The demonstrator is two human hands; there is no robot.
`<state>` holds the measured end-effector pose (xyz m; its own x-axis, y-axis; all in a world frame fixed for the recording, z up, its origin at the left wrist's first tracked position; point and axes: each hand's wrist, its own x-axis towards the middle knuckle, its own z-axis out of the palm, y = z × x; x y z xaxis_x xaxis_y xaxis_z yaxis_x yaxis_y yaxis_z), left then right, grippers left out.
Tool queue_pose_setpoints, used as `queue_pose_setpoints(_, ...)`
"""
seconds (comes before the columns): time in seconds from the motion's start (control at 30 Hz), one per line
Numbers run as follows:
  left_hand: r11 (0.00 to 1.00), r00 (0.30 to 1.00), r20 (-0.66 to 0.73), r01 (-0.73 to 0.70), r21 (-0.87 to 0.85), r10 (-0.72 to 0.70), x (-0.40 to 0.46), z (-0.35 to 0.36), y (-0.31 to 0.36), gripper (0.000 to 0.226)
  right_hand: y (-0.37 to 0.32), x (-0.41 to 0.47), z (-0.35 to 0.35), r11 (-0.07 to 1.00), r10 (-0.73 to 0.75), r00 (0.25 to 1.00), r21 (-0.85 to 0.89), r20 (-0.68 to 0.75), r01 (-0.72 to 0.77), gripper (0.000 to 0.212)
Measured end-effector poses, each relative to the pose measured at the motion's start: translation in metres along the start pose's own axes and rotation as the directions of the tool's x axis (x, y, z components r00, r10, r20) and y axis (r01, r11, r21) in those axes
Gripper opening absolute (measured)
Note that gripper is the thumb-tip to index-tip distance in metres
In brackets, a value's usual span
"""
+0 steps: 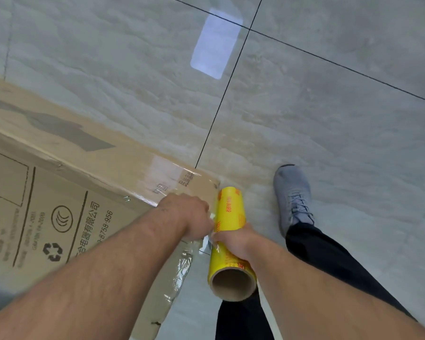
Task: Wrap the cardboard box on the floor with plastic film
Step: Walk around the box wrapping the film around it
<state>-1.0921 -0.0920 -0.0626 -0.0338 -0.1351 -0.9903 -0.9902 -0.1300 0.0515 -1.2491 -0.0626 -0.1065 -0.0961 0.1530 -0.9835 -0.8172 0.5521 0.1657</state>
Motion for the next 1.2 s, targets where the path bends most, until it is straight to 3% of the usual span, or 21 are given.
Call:
queue_pose_setpoints(0.03,1.000,1.000,0.004,-0.012,0.019,0.012,-0.001,0.000,-0.001,0.042,-0.002,0.001,0.006,1.000,0.001,1.000,0.015,0.011,-0.001,0.116)
queue_pose_setpoints(0.13,0.998,0.999,0.016,-0.031,0.059,0.031,0.000,0.004,0.000,0.049,-0.003,-0.003,0.020,0.996,-0.082,0.991,0.041,0.103,0.078,0.050)
queue_pose_setpoints(0.17,0.998,1.000,0.010,-0.030,0.062,0.030,0.000,0.005,0.000,0.052,0.000,-0.002,0.024,0.993,-0.093,0.987,0.087,0.134,0.082,0.041)
queue_pose_setpoints(0.27,0.997,1.000,0.007,-0.029,0.065,0.029,0.001,0.009,-0.001,0.058,0.023,0.000,0.035,0.908,-0.078,0.975,0.418,0.208,-0.017,0.054)
queue_pose_setpoints(0.37,0.998,1.000,0.002,-0.016,0.061,0.016,0.006,0.010,-0.003,0.063,0.052,0.009,0.048,0.691,-0.090,0.973,0.717,0.213,-0.093,0.059)
queue_pose_setpoints(0.47,0.998,1.000,-0.008,-0.008,0.063,0.009,0.008,0.011,-0.002,0.064,0.066,0.010,0.064,0.482,-0.103,0.959,0.857,0.264,-0.184,0.067)
queue_pose_setpoints(0.53,0.997,1.000,-0.029,-0.003,0.071,0.005,0.009,0.014,-0.002,0.062,0.065,0.008,0.069,0.446,-0.150,0.944,0.872,0.295,-0.202,0.069)
queue_pose_setpoints(0.63,1.000,0.999,-0.050,-0.007,0.029,0.008,0.010,0.016,-0.003,0.073,0.061,0.009,0.063,0.462,-0.161,0.940,0.864,0.302,-0.199,0.068)
queue_pose_setpoints(0.83,1.000,0.991,-0.133,-0.028,0.001,0.028,-0.001,0.018,0.002,0.061,0.069,0.010,0.053,0.731,-0.122,0.960,0.677,0.251,-0.084,0.084)
queue_pose_setpoints(0.9,0.994,0.978,-0.195,-0.053,0.091,0.070,-0.005,0.021,0.009,0.042,0.079,0.011,0.051,0.790,-0.123,0.976,0.612,0.178,-0.012,0.089)
queue_pose_setpoints(1.0,0.929,0.963,-0.224,-0.061,0.365,0.152,-0.011,0.035,0.025,0.019,0.088,0.017,0.051,0.867,-0.134,0.986,0.493,0.096,0.070,0.102)
queue_pose_setpoints(1.07,0.870,0.953,-0.242,-0.042,0.491,0.182,-0.013,0.044,0.033,0.025,0.089,0.016,0.057,0.894,-0.144,0.987,0.438,0.074,0.098,0.109)
queue_pose_setpoints(1.2,0.812,0.953,-0.224,-0.037,0.582,0.204,-0.007,0.048,0.031,0.039,0.067,0.028,0.094,0.934,-0.130,0.991,0.340,0.040,0.109,0.127)
